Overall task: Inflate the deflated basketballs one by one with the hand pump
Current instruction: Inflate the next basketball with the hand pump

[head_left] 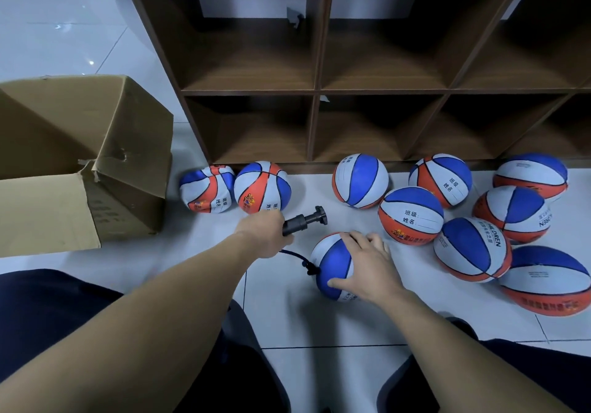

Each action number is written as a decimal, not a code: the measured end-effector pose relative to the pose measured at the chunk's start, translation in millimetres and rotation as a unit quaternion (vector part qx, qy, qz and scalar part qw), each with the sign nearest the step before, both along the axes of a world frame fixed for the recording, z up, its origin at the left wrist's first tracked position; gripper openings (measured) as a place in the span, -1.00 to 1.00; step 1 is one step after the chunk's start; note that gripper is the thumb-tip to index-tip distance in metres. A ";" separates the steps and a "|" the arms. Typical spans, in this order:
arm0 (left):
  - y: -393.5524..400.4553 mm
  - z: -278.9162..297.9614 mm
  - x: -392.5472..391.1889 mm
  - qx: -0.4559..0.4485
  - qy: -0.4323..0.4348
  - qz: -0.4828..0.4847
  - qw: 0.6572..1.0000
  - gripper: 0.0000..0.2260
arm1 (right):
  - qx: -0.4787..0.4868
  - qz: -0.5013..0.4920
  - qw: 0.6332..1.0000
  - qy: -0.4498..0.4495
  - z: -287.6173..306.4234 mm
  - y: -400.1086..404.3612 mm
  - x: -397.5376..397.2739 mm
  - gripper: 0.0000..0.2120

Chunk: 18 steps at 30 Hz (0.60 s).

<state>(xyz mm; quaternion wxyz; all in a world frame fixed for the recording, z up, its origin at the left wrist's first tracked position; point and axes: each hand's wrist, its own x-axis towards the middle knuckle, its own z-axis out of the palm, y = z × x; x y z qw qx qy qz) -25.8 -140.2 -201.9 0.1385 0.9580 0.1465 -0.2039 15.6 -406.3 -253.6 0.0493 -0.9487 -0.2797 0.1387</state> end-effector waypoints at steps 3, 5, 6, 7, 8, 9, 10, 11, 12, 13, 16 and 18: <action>-15.3 -18.8 -6.0 -0.045 0.008 0.042 0.998 -0.65 | 0.064 -0.044 0.997 0.023 -6.9 -4.2 -2.0 0.07; -26.6 -32.0 -9.9 -0.074 0.012 0.044 0.996 -0.64 | 0.108 -0.055 0.990 0.074 -7.9 -4.8 1.3 0.06; -32.7 -38.1 -11.0 -0.087 0.009 0.047 0.995 -0.64 | 0.112 -0.052 0.989 0.085 -8.4 -5.2 3.9 0.05; -38.1 -44.0 -11.7 -0.103 0.002 0.058 0.993 -0.62 | 0.111 -0.051 0.989 0.088 -8.4 -5.4 5.8 0.03; -42.9 -49.5 -12.2 -0.124 -0.005 0.075 0.989 -0.60 | 0.110 -0.055 0.988 0.089 -8.4 -5.9 6.8 0.02; -46.6 -54.4 -12.1 -0.149 -0.012 0.093 0.984 -0.60 | 0.109 -0.062 0.988 0.090 -9.3 -6.6 7.0 0.02; -49.1 -58.5 -12.0 -0.178 -0.019 0.109 0.978 -0.61 | 0.108 -0.066 0.988 0.092 -10.6 -7.6 7.2 0.04; -50.0 -62.3 -11.3 -0.212 -0.024 0.122 0.969 -0.62 | 0.103 -0.068 0.988 0.097 -11.8 -8.5 7.3 0.09; -49.6 -65.9 -10.2 -0.248 -0.030 0.130 0.959 -0.65 | 0.097 -0.070 0.988 0.099 -13.2 -9.1 7.6 0.17; -48.8 -68.3 -8.6 -0.282 -0.040 0.137 0.949 -0.66 | 0.089 -0.076 0.988 0.100 -14.5 -9.6 8.5 0.26; -50.3 -70.6 -1.1 -0.343 -0.066 0.153 0.924 -0.71 | 0.083 -0.091 0.987 0.099 -18.1 -9.5 13.3 0.37; -53.4 -72.3 4.1 -0.372 -0.055 0.146 0.915 -0.79 | 0.093 -0.099 0.986 0.093 -19.2 -6.6 15.3 0.36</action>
